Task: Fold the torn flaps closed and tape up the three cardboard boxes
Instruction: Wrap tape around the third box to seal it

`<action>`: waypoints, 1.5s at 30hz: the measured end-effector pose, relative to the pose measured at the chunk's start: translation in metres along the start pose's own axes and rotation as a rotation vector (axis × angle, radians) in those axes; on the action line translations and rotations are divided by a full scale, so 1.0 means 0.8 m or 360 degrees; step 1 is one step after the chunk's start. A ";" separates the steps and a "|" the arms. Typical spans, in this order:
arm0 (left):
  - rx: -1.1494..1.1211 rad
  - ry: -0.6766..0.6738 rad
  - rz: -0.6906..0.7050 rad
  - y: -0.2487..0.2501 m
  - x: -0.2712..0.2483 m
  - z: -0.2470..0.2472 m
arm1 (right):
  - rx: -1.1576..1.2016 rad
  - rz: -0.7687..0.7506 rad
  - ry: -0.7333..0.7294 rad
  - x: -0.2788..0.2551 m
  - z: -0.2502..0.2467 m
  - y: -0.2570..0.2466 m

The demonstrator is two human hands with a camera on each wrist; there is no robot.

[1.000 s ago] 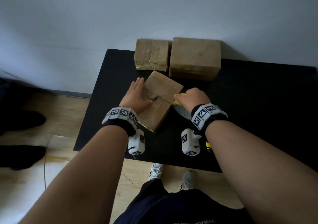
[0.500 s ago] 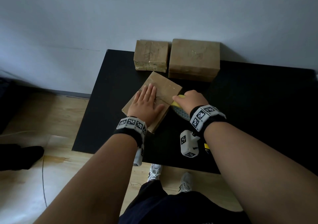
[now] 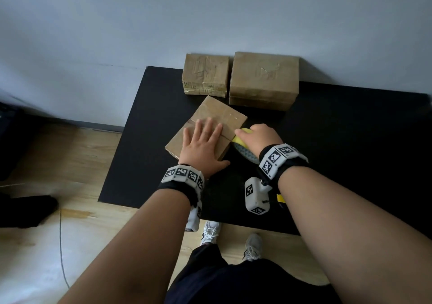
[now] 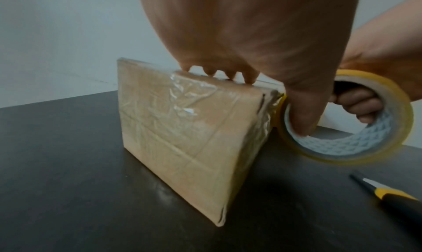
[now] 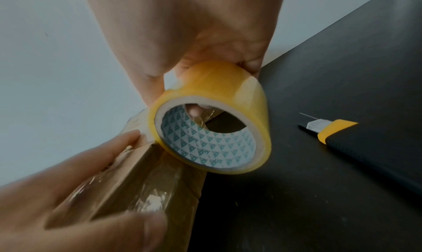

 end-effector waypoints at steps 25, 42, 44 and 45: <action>-0.1164 -0.0245 -0.0420 0.017 0.006 -0.057 | 0.0189 -0.0244 0.0155 -0.026 -0.090 -0.006; -0.1598 -0.0142 -0.0483 -0.017 0.008 -0.058 | 0.0282 -0.0025 0.0020 -0.030 -0.049 0.031; -0.1655 -0.0127 -0.0524 -0.023 0.009 -0.051 | 0.0347 -0.0084 0.0022 -0.031 -0.044 0.028; -0.1697 -0.0089 -0.0563 -0.028 0.007 -0.048 | 0.0386 -0.0140 0.0040 -0.033 -0.042 0.022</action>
Point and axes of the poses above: each hand's wrist, its own x-axis towards the middle knuckle, its own z-axis out of the palm, y = z × x, the point moved 6 cm from there along x, towards the middle knuckle, and after that the axes turned 9 degrees about -x, right-handed, at the moved point
